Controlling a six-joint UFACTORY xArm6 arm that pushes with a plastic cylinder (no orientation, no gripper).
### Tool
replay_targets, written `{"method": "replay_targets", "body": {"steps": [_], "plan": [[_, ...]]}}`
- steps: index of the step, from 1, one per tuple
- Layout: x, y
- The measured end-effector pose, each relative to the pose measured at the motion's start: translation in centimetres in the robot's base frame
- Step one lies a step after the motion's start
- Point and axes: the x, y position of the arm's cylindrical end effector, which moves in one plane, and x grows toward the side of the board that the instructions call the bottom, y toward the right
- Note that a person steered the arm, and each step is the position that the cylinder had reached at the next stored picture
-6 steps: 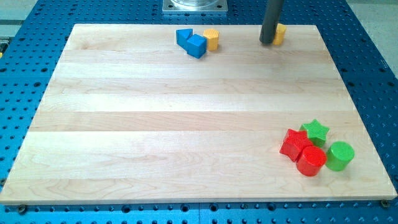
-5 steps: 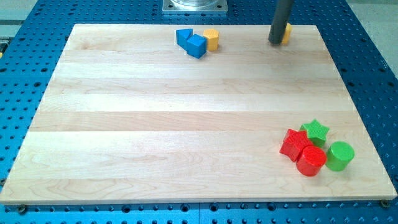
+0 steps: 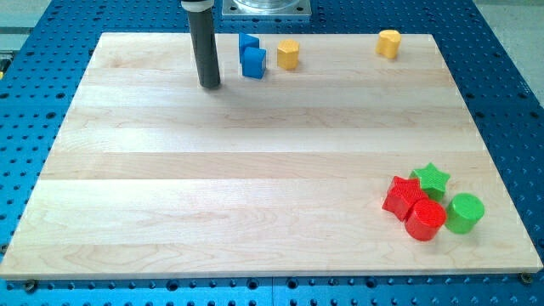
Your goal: Push the triangle bottom left to the yellow heart
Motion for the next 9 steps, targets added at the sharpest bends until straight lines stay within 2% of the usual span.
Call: {"method": "replay_targets", "body": {"steps": [1, 3, 4, 5, 6, 8, 9], "plan": [[-0.3, 0.2], [-5.8, 1.2], [-6.3, 4.5], [-8.7, 1.5], [-10.0, 2.9], [-9.7, 17.8], [-11.1, 15.7]]}}
